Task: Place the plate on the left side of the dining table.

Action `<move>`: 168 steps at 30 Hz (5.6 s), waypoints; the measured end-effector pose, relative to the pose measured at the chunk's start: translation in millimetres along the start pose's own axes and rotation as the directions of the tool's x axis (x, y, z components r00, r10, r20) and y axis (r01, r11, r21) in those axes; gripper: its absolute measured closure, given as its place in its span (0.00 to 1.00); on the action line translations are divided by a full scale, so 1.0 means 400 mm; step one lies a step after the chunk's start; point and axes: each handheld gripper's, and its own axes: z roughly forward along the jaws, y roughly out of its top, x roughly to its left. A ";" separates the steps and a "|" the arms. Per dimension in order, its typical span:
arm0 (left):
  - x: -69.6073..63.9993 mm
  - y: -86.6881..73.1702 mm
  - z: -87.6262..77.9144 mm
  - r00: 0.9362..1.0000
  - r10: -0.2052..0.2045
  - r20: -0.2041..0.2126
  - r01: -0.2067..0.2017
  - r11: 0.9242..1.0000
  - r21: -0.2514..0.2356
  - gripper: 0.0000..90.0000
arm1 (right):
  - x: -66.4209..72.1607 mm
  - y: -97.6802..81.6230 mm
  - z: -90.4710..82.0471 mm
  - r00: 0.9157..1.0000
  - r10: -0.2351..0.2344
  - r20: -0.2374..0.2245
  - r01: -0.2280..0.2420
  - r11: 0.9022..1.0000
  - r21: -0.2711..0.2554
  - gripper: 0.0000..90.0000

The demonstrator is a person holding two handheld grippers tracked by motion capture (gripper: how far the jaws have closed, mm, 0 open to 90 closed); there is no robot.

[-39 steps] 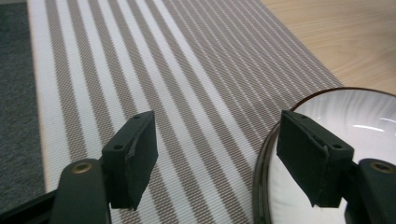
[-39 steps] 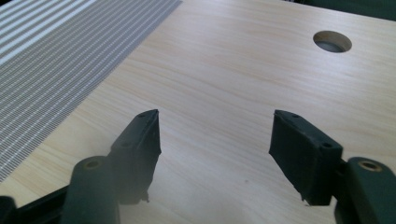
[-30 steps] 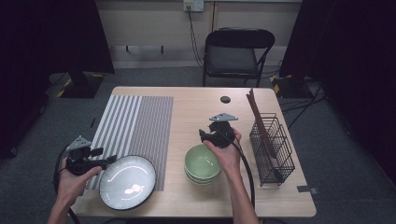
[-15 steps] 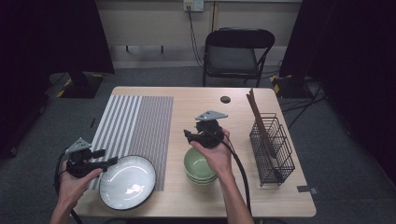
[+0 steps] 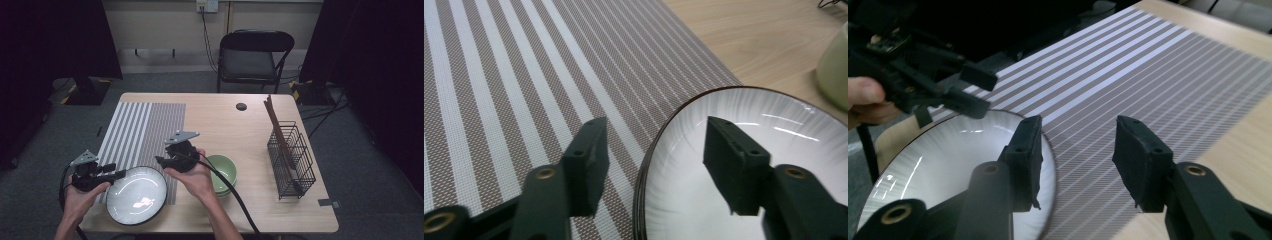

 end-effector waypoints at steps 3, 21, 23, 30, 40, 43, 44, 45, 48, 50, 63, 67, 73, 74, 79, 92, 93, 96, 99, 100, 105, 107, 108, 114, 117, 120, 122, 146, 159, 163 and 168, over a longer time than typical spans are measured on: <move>0.004 -0.004 0.004 1.000 0.003 0.010 -0.004 1.000 0.014 0.51 | 0.019 -0.010 0.046 0.999 -0.006 -0.042 0.007 0.999 0.040 0.63; 0.040 -0.026 0.006 0.997 -0.027 0.071 0.027 1.000 0.000 0.67 | 0.029 -0.076 0.176 0.999 0.044 -0.024 -0.040 0.991 0.128 0.78; 0.045 -0.028 0.009 0.997 -0.025 0.071 0.024 1.000 0.006 0.68 | 0.019 -0.089 0.185 0.998 0.062 -0.011 -0.060 0.989 0.138 0.84; 0.050 -0.030 0.018 0.996 -0.018 0.088 0.015 0.999 0.030 0.79 | 0.005 -0.096 0.185 0.995 0.092 -0.042 -0.085 0.987 0.138 0.95; 0.051 -0.031 0.024 0.992 -0.015 0.123 0.011 0.999 0.034 0.93 | 0.002 -0.098 0.188 0.993 0.103 -0.049 -0.096 0.986 0.135 0.95; 0.050 -0.031 0.025 0.992 -0.020 0.124 0.016 0.999 0.032 0.93 | 0.001 -0.098 0.189 0.993 0.108 -0.051 -0.100 0.986 0.137 0.95; 0.050 -0.031 0.026 0.992 -0.019 0.124 0.015 0.999 0.032 0.93 | -0.001 -0.100 0.191 0.992 0.117 -0.054 -0.109 0.986 0.129 0.95; 0.050 -0.031 0.026 0.992 -0.018 0.126 0.014 0.999 0.032 0.93 | -0.002 -0.100 0.190 0.991 0.120 -0.056 -0.112 0.985 0.129 0.95; 0.050 -0.030 0.027 0.992 -0.017 0.126 0.013 0.999 0.033 0.93 | 0.000 -0.099 0.189 0.993 0.103 -0.054 -0.095 0.986 0.134 0.95; 0.049 -0.030 0.028 0.992 -0.017 0.126 0.013 0.999 0.032 0.93 | -0.002 -0.099 0.187 0.993 0.101 -0.059 -0.092 0.986 0.139 0.95; 0.049 -0.025 0.034 0.992 -0.010 0.128 0.006 1.000 0.029 0.93 | -0.007 -0.105 0.178 0.992 0.101 -0.074 -0.091 0.987 0.133 0.96; 0.049 -0.022 0.035 0.992 -0.010 0.125 0.007 1.000 0.025 0.93 | -0.007 -0.104 0.180 0.992 0.110 -0.070 -0.101 0.988 0.120 0.96; 0.059 -0.015 0.029 0.989 -0.022 0.144 0.022 1.000 -0.001 0.96 | -0.013 -0.096 0.180 0.991 0.117 -0.069 -0.110 0.988 0.106 0.97; 0.059 -0.015 0.029 0.990 -0.020 0.142 0.021 1.000 -0.005 0.96 | -0.013 -0.095 0.180 0.991 0.119 -0.068 -0.111 0.988 0.106 0.97; 0.061 -0.007 0.029 0.990 -0.023 0.139 0.025 1.000 -0.017 0.96 | -0.017 -0.086 0.177 0.991 0.116 -0.066 -0.110 0.990 0.086 0.97; 0.063 -0.012 0.032 0.990 -0.049 0.129 0.049 0.999 0.002 0.87 | -0.029 -0.076 0.180 0.990 0.120 -0.070 -0.114 0.991 0.075 0.97; 0.063 -0.012 0.032 0.990 -0.049 0.129 0.049 0.999 0.002 0.89 | -0.029 -0.076 0.180 0.991 0.115 -0.070 -0.110 0.991 0.074 0.97; 0.066 -0.015 0.035 0.989 -0.038 0.146 0.040 0.999 -0.006 0.94 | -0.028 -0.076 0.181 0.991 0.112 -0.071 -0.107 0.992 0.070 0.97; 0.066 -0.015 0.034 0.989 -0.030 0.142 0.031 0.999 -0.005 0.94 | -0.027 -0.077 0.182 0.992 0.109 -0.067 -0.104 0.992 0.076 0.95; 0.066 -0.015 0.034 0.989 -0.033 0.144 0.035 0.999 -0.008 0.94 | -0.027 -0.079 0.183 0.992 0.112 -0.061 -0.107 0.991 0.083 0.92; 0.064 -0.014 0.033 0.990 -0.035 0.138 0.036 0.999 -0.005 0.94 | -0.018 -0.096 0.189 0.990 0.132 -0.056 -0.126 0.987 0.103 0.90; 0.065 -0.014 0.032 0.990 -0.038 0.139 0.040 0.999 -0.008 0.94 | -0.022 -0.107 0.190 0.984 0.159 -0.076 -0.150 0.983 0.103 0.92; 0.066 -0.013 0.032 0.989 -0.042 0.142 0.043 0.999 -0.010 0.94 | -0.024 -0.110 0.188 0.983 0.165 -0.080 -0.157 0.983 0.099 0.93; 0.070 0.002 0.032 0.992 -0.035 0.124 0.038 0.999 -0.029 0.94 | -0.034 -0.097 0.190 0.980 0.185 -0.070 -0.181 0.981 0.068 0.95; 0.073 0.004 0.034 0.991 -0.038 0.125 0.042 0.999 -0.033 0.94 | -0.039 -0.088 0.190 0.982 0.180 -0.062 -0.176 0.982 0.064 0.95; 0.079 0.004 0.030 0.989 -0.055 0.136 0.062 0.997 -0.047 0.94 | -0.040 -0.075 0.191 0.986 0.154 -0.060 -0.150 0.986 0.066 0.95; 0.080 0.005 0.029 0.990 -0.052 0.133 0.059 0.997 -0.050 0.94 | -0.040 -0.073 0.191 0.987 0.149 -0.063 -0.145 0.987 0.063 0.95; 0.091 -0.010 0.021 0.988 -0.063 0.144 0.069 0.997 -0.035 0.92 | -0.044 -0.070 0.185 0.987 0.153 -0.053 -0.151 0.988 0.042 0.96; 0.103 0.007 0.009 0.992 -0.077 0.101 0.087 0.991 -0.100 0.94 | -0.052 -0.035 0.204 0.989 0.141 -0.043 -0.139 0.989 0.049 0.94; 0.099 0.008 0.010 0.993 -0.074 0.091 0.083 0.991 -0.101 0.94 | -0.056 -0.045 0.201 0.983 0.174 -0.057 -0.172 0.984 0.043 0.87; 0.099 0.007 0.010 0.993 -0.073 0.090 0.082 0.991 -0.103 0.94 | -0.046 -0.072 0.200 0.978 0.200 -0.055 -0.197 0.979 0.055 0.81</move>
